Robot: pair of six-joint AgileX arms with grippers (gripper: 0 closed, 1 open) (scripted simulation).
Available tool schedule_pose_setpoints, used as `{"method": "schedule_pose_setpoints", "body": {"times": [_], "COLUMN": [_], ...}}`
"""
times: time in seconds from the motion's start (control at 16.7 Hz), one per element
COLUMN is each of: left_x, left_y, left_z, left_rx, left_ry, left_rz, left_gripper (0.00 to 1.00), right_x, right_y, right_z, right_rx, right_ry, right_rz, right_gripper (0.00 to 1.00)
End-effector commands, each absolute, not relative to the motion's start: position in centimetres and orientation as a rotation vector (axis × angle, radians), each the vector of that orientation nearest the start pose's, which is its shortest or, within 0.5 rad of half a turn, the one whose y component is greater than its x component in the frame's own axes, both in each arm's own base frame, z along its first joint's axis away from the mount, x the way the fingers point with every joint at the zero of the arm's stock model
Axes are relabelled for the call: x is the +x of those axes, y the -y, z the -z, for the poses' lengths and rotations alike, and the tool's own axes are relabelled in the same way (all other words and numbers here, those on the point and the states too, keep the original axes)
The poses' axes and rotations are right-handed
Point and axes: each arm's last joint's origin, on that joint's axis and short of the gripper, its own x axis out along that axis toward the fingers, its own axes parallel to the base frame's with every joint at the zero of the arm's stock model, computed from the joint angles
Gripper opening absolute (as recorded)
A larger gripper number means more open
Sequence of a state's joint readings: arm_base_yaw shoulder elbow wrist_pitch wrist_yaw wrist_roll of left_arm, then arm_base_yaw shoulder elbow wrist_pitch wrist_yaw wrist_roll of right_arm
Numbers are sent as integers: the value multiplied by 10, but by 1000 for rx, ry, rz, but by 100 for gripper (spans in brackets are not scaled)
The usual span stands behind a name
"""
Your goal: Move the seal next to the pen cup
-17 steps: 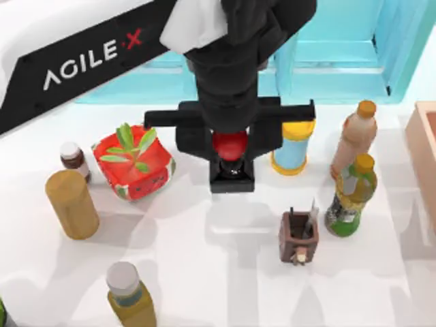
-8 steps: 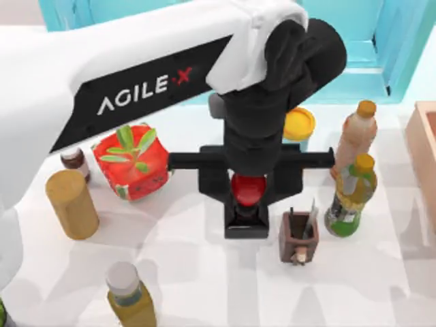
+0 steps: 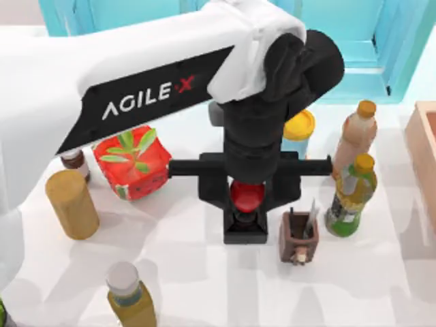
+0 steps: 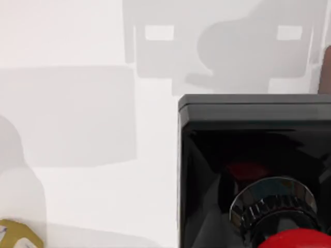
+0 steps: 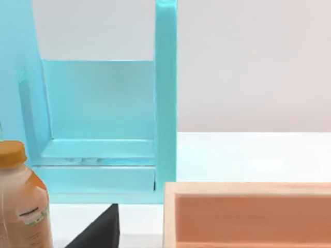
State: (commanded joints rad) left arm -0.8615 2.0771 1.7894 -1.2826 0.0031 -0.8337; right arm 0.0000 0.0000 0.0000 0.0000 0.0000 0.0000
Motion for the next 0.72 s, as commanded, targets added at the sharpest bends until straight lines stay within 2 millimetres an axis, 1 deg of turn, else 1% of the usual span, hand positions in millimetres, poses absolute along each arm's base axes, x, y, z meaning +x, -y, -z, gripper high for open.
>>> {"method": "schedule_pose_setpoints", "body": {"times": [0.72], "left_x": [268], "left_y": [305], "left_z": [-220], "left_rx": [15], "left_ry": [-1571], "left_rz": [17], "left_gripper": [90], "right_x": [106], "right_y": [1], "right_z": [-160], "right_rx": [0], "right_ry": [0], "right_rz": [0], "right_gripper": [100]}}
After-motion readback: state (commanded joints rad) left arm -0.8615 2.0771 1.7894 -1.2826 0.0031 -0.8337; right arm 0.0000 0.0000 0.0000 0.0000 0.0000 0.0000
